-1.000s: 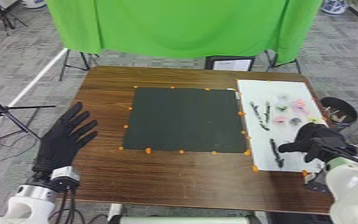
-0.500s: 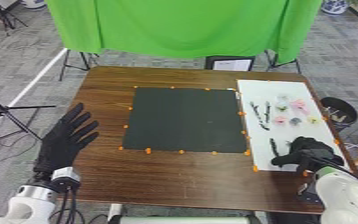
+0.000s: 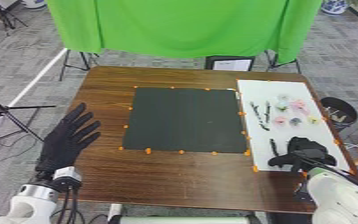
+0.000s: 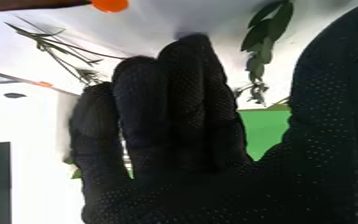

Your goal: Arrange flowers

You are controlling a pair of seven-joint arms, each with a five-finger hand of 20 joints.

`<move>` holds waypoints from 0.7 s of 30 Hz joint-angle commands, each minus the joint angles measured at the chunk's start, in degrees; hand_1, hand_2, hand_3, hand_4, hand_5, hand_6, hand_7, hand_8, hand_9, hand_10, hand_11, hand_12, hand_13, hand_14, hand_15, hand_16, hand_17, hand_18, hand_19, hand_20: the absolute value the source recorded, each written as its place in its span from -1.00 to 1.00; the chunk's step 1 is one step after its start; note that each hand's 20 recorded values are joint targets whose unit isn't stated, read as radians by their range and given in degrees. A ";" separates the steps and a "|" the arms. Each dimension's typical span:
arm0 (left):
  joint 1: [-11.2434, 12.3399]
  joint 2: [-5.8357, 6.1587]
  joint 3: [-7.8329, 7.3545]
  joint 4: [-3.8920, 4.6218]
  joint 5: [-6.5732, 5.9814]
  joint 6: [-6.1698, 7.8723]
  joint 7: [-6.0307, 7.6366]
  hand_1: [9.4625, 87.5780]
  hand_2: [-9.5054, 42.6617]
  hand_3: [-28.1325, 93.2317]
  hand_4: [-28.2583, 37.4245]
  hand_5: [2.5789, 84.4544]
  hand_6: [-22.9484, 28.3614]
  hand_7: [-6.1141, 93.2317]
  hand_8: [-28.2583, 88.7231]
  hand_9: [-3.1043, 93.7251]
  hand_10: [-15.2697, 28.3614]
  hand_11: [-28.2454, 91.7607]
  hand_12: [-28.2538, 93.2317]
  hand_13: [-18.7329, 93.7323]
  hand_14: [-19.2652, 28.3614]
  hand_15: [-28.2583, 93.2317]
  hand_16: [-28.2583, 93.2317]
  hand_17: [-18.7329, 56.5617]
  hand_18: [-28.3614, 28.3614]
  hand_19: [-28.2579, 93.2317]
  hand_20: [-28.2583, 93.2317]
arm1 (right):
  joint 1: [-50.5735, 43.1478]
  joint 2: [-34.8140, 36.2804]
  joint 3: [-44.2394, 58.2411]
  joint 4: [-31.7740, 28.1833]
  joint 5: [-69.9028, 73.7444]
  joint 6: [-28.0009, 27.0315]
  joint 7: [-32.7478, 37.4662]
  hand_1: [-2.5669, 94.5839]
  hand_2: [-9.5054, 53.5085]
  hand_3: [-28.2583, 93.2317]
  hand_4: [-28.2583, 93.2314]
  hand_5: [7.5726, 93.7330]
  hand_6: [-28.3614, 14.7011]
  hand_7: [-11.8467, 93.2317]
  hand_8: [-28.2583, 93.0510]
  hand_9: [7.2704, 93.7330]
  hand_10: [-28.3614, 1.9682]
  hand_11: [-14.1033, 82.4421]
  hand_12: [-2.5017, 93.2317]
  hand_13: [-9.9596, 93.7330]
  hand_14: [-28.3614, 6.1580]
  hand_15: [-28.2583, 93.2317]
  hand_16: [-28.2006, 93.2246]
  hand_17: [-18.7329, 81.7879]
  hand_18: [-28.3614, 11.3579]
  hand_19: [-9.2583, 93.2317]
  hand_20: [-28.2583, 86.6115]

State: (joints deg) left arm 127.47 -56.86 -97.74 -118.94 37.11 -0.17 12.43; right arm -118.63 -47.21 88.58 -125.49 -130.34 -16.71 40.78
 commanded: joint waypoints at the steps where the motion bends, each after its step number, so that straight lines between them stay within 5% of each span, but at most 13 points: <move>1: 0.18 0.05 0.16 0.36 0.09 -0.79 -0.83 -0.61 -0.96 0.54 -1.00 -0.49 -0.01 -0.51 -0.70 -0.50 0.17 -0.31 -0.21 -0.35 0.45 -0.17 -0.51 -0.78 0.80 0.08 -0.38 | -2.81 -1.35 -3.62 3.26 1.04 -4.94 0.67 -0.29 -1.00 0.65 -1.00 0.47 0.45 -0.03 -0.79 0.59 0.23 0.36 -0.13 0.53 0.11 0.69 -0.04 0.07 -0.60 0.94 0.24; 10: 0.61 -0.29 0.03 0.18 0.14 -0.80 -1.06 -0.61 -0.96 0.55 -1.00 -0.50 -0.01 -0.51 -0.70 -0.50 0.17 -0.31 -0.21 -0.36 0.45 -0.17 -0.51 -0.78 0.81 0.08 -0.38 | -2.82 -1.66 -5.62 4.19 0.58 -6.43 -0.53 0.08 -1.00 0.36 -1.00 0.50 0.44 -0.01 -0.45 0.66 0.35 0.36 -0.11 0.56 0.17 0.70 0.00 0.10 -0.59 0.96 0.26; 14: 0.62 -0.32 0.10 0.24 0.06 -0.53 -1.00 -0.61 -0.95 0.54 -1.00 -0.50 -0.01 -0.51 -0.70 -0.50 0.17 -0.31 -0.21 -0.36 0.45 -0.17 -0.51 -0.78 0.81 0.08 -0.39 | -2.72 -1.95 -6.23 5.20 1.14 -4.48 -2.32 0.09 -1.00 0.55 -1.00 0.54 0.46 -0.02 -0.46 0.73 0.46 0.23 0.14 0.58 0.20 0.70 0.02 0.12 -0.58 0.97 0.27; 21: 0.97 -0.72 0.24 0.10 -0.01 0.06 -0.81 -0.61 -0.94 0.55 -1.00 -0.50 -0.01 -0.50 -0.70 -0.50 0.17 -0.31 -0.21 -0.35 0.45 -0.17 -0.50 -0.78 0.81 0.08 -0.39 | -3.27 -2.53 -5.75 6.39 4.34 -1.30 -6.19 0.09 -1.00 0.73 -1.00 0.62 0.49 0.01 -0.43 0.79 0.44 0.21 0.21 0.60 0.20 0.71 0.04 0.12 -0.57 0.97 0.29</move>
State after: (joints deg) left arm 127.56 -56.87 -97.67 -118.81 37.11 -0.35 11.90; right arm -116.41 -47.67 86.56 -124.00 -131.11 -17.72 38.89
